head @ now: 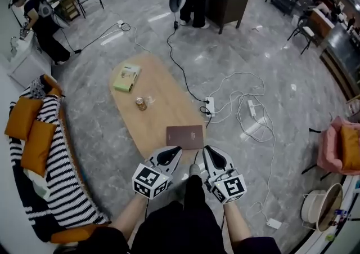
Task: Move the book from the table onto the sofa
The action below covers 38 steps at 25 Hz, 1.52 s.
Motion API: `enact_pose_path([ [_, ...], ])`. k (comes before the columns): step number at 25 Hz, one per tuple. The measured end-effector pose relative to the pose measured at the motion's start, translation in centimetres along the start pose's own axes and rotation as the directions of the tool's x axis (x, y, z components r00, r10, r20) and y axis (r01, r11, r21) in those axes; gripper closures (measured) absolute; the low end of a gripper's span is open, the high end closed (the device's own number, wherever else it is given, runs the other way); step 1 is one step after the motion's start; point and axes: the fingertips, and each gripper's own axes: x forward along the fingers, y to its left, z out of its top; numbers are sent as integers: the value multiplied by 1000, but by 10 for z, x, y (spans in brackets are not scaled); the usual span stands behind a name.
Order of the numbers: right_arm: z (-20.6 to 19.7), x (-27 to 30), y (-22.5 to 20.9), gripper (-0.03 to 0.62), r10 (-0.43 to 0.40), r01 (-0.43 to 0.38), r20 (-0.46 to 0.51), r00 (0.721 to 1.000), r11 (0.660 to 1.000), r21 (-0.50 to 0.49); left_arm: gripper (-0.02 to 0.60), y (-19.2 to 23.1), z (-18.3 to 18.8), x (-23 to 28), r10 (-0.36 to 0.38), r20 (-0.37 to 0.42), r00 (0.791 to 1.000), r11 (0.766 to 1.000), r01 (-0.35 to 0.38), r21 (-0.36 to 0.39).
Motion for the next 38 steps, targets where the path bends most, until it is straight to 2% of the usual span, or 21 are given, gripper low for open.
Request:
enact_pose_path([
  [11, -15, 61, -95, 569, 85, -83, -71, 994, 996, 23, 557, 47, 2, 86, 100, -47, 994, 993, -103, -66],
  [18, -57, 87, -140, 569, 104, -92, -130, 986, 991, 97, 557, 77, -24, 124, 153, -91, 984, 985, -159, -65],
  [23, -93, 109, -152, 569, 107, -81, -166, 980, 984, 156, 557, 109, -50, 134, 171, -116, 978, 980, -181, -81],
  [28, -111, 122, -154, 569, 107, -77, -171, 979, 982, 171, 557, 127, -67, 137, 169, -127, 977, 979, -182, -96],
  [33, -139, 128, -159, 569, 87, -37, -216, 973, 974, 223, 555, 144, -87, 137, 182, -139, 973, 972, -200, -125],
  [38, -185, 134, -166, 568, 76, -3, -266, 961, 964, 265, 555, 167, -123, 141, 184, -170, 968, 964, -212, -160],
])
